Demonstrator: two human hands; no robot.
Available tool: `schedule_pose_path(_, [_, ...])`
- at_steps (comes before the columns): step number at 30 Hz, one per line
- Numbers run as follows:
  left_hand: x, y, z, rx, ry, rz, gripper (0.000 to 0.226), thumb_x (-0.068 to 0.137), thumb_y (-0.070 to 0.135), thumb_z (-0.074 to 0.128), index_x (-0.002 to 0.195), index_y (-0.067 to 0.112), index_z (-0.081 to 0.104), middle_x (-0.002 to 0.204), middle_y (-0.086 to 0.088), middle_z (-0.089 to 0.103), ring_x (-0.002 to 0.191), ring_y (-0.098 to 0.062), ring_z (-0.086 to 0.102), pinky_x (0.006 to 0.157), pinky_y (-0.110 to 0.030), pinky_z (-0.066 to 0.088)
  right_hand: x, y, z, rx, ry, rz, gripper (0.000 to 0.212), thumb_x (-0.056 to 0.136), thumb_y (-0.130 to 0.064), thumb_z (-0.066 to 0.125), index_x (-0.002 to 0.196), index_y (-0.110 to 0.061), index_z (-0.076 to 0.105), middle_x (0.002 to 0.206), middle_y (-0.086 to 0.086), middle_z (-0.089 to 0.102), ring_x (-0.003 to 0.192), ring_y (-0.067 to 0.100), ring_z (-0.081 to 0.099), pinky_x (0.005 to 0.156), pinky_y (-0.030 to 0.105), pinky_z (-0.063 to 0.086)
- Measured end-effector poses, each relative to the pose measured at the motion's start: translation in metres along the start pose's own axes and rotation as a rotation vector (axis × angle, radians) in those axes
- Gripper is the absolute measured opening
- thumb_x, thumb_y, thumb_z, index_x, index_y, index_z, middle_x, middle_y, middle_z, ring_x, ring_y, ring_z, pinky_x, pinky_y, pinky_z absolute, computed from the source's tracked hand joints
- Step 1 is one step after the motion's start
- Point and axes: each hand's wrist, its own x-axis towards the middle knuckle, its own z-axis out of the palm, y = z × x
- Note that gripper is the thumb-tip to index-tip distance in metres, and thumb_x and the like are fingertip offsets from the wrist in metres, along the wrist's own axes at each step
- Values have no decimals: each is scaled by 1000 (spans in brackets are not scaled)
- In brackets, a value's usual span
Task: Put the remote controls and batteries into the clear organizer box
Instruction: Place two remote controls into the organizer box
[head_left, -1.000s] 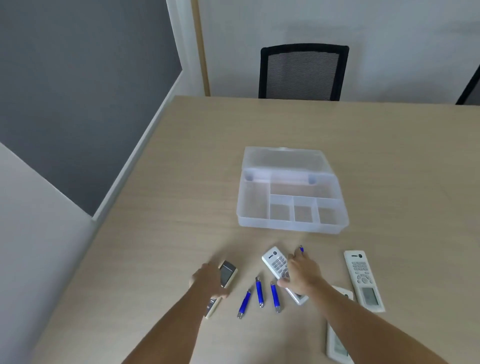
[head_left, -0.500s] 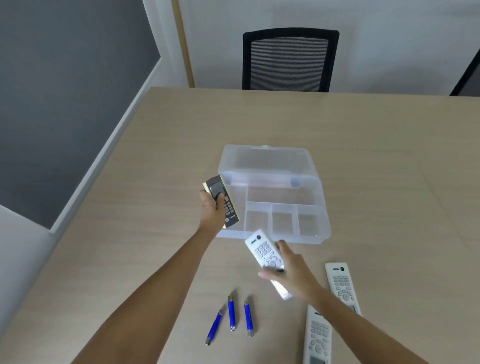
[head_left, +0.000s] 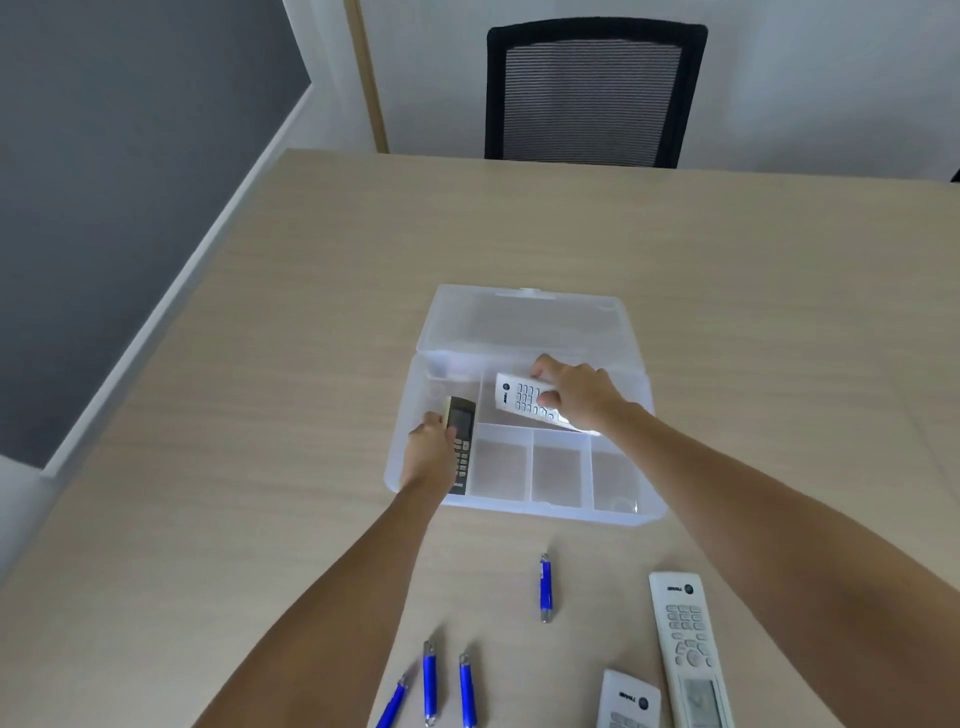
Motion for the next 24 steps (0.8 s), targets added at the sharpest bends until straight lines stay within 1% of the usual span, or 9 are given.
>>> schedule_pose_path(4, [3, 2, 5, 128, 8, -29, 30, 103, 18, 37, 109, -4, 57, 107, -23, 67, 97, -37, 66, 69, -41, 50, 18, 4, 15, 10, -149, -14, 23, 92, -30, 54, 115, -31, 50, 99, 5, 72, 97, 26, 58, 89, 38, 27])
schedule_pose_path(7, [3, 1, 8, 152, 11, -87, 31, 102, 16, 39, 110, -3, 61, 117, -19, 60, 104, -37, 63, 80, -43, 52, 24, 7, 23, 140, -245, 17, 27, 91, -25, 57, 118, -31, 54, 105, 5, 71, 91, 23, 60, 99, 41, 35])
schedule_pose_path(10, [0, 2, 10, 187, 35, -141, 34, 103, 16, 35, 113, 0, 63, 120, -15, 53, 109, -34, 60, 77, -44, 53, 23, 3, 27, 139, -232, -10, 38, 94, -15, 54, 131, -20, 55, 128, 14, 62, 116, 30, 56, 104, 37, 40])
schedule_pose_path(12, [-3, 6, 10, 214, 70, -103, 31, 101, 10, 35, 115, 0, 61, 119, -16, 53, 110, -34, 59, 76, -44, 54, 17, -3, 27, 102, -241, -34, 42, 97, -9, 45, 138, -13, 51, 134, 17, 56, 127, 31, 50, 104, 31, 39])
schedule_pose_path(15, [-13, 4, 4, 33, 208, 149, 36, 99, 10, 40, 133, 4, 50, 130, -18, 48, 118, -35, 52, 85, -49, 53, -7, -11, 18, 127, -187, -43, 43, 99, -6, 40, 141, -6, 45, 130, 20, 51, 130, 34, 46, 100, 32, 38])
schedule_pose_path(17, [-28, 2, -1, -81, 306, 394, 43, 96, 6, 47, 138, 2, 46, 135, -20, 44, 120, -37, 49, 97, -50, 48, -38, -3, 9, 201, -21, -41, 47, 98, -9, 43, 145, -10, 39, 142, 19, 42, 133, 33, 42, 109, 37, 36])
schedule_pose_path(19, [-53, -2, 1, -59, 332, 631, 42, 90, 0, 54, 132, 0, 52, 132, -21, 48, 117, -38, 49, 99, -50, 46, -83, 19, 6, 287, 193, 16, 46, 95, -10, 48, 142, -11, 44, 135, 21, 49, 123, 33, 51, 105, 37, 39])
schedule_pose_path(21, [-89, -5, 11, -30, 236, 847, 38, 87, 1, 57, 125, 3, 58, 130, -19, 51, 119, -35, 51, 101, -47, 46, -135, 48, 14, 322, 293, 161, 39, 92, -10, 52, 132, -7, 53, 118, 23, 59, 109, 35, 60, 95, 38, 45])
schedule_pose_path(24, [-158, -12, 40, 78, -84, 1304, 40, 75, 2, 66, 113, 13, 61, 123, -11, 61, 114, -28, 58, 94, -38, 51, -212, 92, 42, 344, 166, 464, 33, 91, -11, 54, 123, -2, 57, 116, 22, 65, 108, 34, 62, 90, 34, 46])
